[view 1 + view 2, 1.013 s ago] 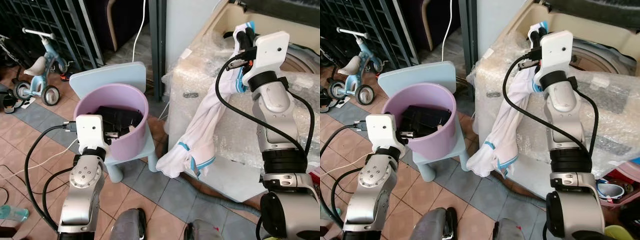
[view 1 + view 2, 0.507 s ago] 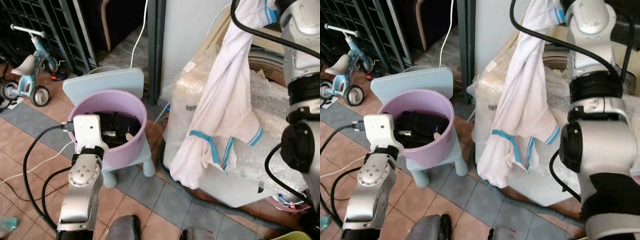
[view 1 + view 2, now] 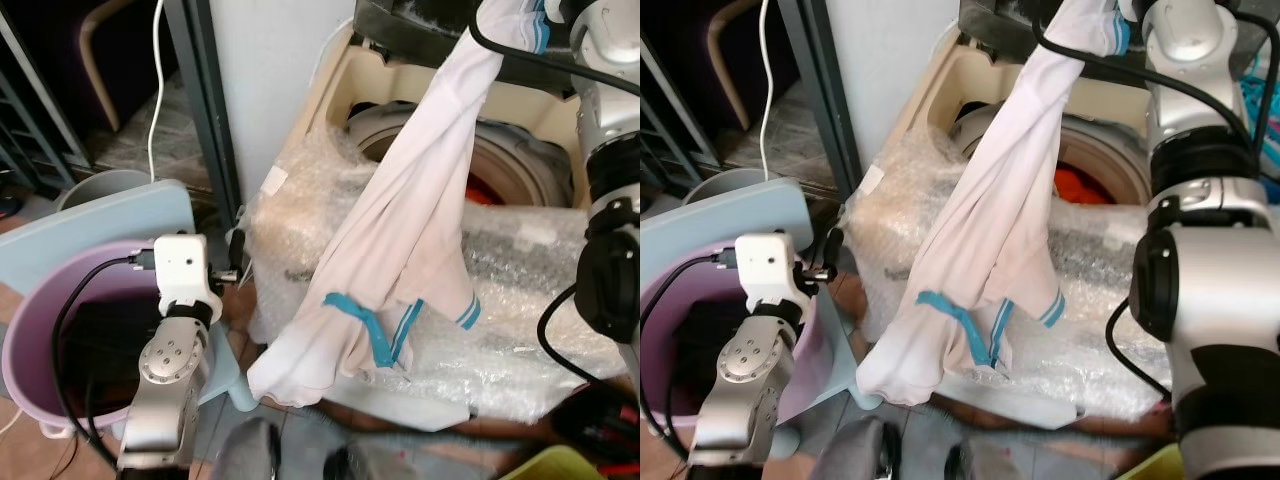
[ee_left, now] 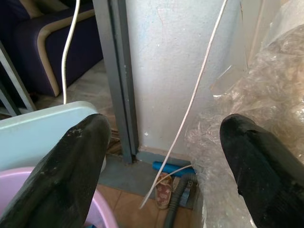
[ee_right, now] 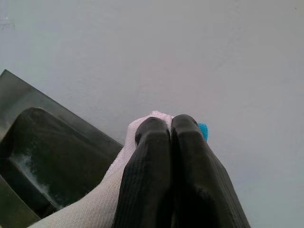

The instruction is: Clothes washing

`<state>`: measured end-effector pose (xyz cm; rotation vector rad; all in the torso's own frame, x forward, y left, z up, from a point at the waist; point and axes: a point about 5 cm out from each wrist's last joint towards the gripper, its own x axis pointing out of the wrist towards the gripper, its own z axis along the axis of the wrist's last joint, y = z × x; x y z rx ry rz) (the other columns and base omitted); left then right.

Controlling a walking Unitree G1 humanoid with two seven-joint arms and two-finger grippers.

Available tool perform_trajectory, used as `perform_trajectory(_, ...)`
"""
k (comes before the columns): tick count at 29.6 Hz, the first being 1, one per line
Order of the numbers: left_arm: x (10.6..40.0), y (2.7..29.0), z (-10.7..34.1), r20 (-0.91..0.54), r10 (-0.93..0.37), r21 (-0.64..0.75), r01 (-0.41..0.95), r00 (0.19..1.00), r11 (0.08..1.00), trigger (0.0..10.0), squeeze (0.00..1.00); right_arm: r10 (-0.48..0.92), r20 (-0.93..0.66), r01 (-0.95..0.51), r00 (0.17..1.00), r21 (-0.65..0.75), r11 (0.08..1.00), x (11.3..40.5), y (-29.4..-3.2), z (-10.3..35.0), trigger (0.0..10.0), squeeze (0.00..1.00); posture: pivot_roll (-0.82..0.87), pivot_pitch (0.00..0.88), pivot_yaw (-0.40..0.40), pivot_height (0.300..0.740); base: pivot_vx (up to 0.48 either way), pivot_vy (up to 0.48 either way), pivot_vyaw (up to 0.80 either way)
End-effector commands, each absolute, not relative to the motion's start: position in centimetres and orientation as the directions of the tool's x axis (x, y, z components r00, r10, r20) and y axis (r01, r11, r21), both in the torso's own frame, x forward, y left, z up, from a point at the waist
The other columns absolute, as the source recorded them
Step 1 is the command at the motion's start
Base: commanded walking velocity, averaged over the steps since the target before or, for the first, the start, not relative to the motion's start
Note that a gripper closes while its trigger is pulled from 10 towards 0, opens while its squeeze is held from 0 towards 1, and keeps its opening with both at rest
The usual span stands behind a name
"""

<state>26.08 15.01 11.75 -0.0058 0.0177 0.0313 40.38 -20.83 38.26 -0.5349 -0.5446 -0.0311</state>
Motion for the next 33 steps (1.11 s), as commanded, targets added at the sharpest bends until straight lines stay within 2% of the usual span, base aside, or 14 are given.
perform_trajectory(1, 25.9, 14.3, 11.5, -0.034, 0.021, -0.015, -0.022, 0.999, 1.000, 10.0, 0.00, 0.050, 0.551, 0.247, 0.833, -0.452, 0.857, 39.7, -22.4, 40.2, 10.0, 0.00, -0.01, 0.083, -0.017, 0.740, 0.000, 0.000, -0.80)
perform_trajectory(2, 25.9, 14.3, 11.5, -0.034, 0.021, -0.015, -0.022, 0.999, 1.000, 10.0, 0.00, 0.050, 0.551, 0.247, 0.833, -0.452, 0.857, 39.7, -22.4, 40.2, 10.0, 0.00, -0.01, 0.083, -0.017, 0.740, 0.000, 0.000, -0.80)
perform_trajectory(3, 25.9, 14.3, 11.5, -0.034, 0.022, -0.015, -0.022, 0.999, 1.000, 10.0, 0.00, 0.104, 0.483, 0.191, 0.870, -0.524, 0.830, 40.2, -21.9, 38.8, 10.0, 0.00, -0.01, 0.083, -0.020, 0.740, 0.000, 0.000, 0.00)
perform_trajectory(5, 25.9, 14.3, 11.5, -0.036, 0.025, -0.015, -0.026, 0.999, 1.000, 10.0, 0.00, 0.169, 0.308, 0.065, 0.936, -0.626, 0.777, 41.1, -21.2, 35.5, 10.0, 0.00, -0.01, 0.084, -0.022, 0.740, 0.000, 0.000, 0.00)
perform_trajectory(6, 25.8, 14.4, 11.5, -0.036, 0.027, -0.015, -0.027, 0.999, 1.000, 10.0, 0.00, 0.209, 0.133, -0.080, 0.969, -0.629, 0.773, 41.6, -21.0, 32.3, 10.0, 0.00, 0.00, 0.084, -0.023, 0.740, 0.000, 0.000, 0.00)
perform_trajectory(8, 25.8, 14.4, 11.4, -0.037, 0.027, -0.015, -0.027, 0.999, 1.000, 10.0, 0.00, 0.209, -0.004, -0.162, 0.978, -0.643, 0.748, 41.8, -21.1, 29.8, 10.0, 0.00, 0.00, 0.084, -0.022, 0.740, 0.000, 0.000, 0.00)
perform_trajectory(9, 25.8, 14.4, 11.4, -0.037, 0.027, -0.015, -0.027, 0.999, 1.000, 10.0, 0.00, 0.209, -0.004, -0.162, 0.978, -0.643, 0.748, 41.8, -21.1, 29.8, 10.0, 0.00, 0.00, 0.084, -0.022, 0.740, 0.000, 0.000, 0.00)
perform_trajectory(12, 25.7, 14.4, 11.4, -0.039, 0.028, -0.014, -0.029, 0.999, 0.999, 10.0, 0.00, 0.264, -0.147, -0.295, 0.953, -0.640, 0.710, 41.5, -21.1, 26.5, 10.0, 0.00, 0.00, 0.085, -0.022, 0.740, 0.000, 0.000, 0.00)
perform_trajectory(17, 25.7, 14.5, 11.4, -0.041, 0.028, -0.012, -0.028, 0.999, 1.000, 10.0, 0.00, 0.333, -0.214, -0.390, 0.918, -0.634, 0.668, 41.2, -20.7, 25.0, 10.0, 0.00, -0.01, 0.085, -0.017, 0.740, 0.000, 0.000, 0.00)
perform_trajectory(18, 25.7, 14.4, 11.3, -0.045, 0.024, -0.011, -0.024, 0.999, 1.000, 10.0, 0.00, 0.336, -0.194, -0.380, 0.922, -0.626, 0.681, 41.2, -20.8, 25.2, 10.0, 0.58, -0.01, 0.085, -0.015, 0.740, 0.000, 0.000, 0.00)
perform_trajectory(19, 25.7, 14.3, 11.3, -0.046, 0.022, -0.010, -0.023, 0.999, 1.000, 10.0, 0.00, 0.343, -0.174, -0.375, 0.923, -0.610, 0.698, 41.1, -20.9, 25.4, 10.0, 1.00, -0.01, 0.085, -0.015, 0.740, 0.000, 0.000, 0.00)
perform_trajectory(24, 25.6, 14.2, 11.2, -0.050, 0.016, -0.009, -0.017, 0.999, 1.000, 10.0, 0.00, 0.362, 0.016, -0.288, 0.932, -0.576, 0.765, 40.8, -21.3, 27.6, 10.0, 1.00, -0.01, 0.085, -0.019, 0.740, 0.000, 0.000, 0.00)
perform_trajectory(30, 25.5, 14.1, 11.0, -0.057, 0.011, -0.012, -0.011, 0.998, 1.000, 10.0, 0.00, 0.347, 0.019, -0.279, 0.938, -0.552, 0.786, 39.9, -22.9, 26.9, 10.0, 1.00, -0.02, 0.085, -0.017, 0.740, 0.000, 0.000, 0.00)
perform_trajectory(33, 25.5, 14.0, 11.0, -0.058, 0.004, -0.013, -0.005, 0.998, 1.000, 10.0, 0.00, 0.428, 0.090, -0.342, 0.899, -0.465, 0.816, 39.0, -22.9, 27.6, 10.0, 1.00, -0.02, 0.088, -0.017, 0.740, 0.000, 0.000, 0.00)
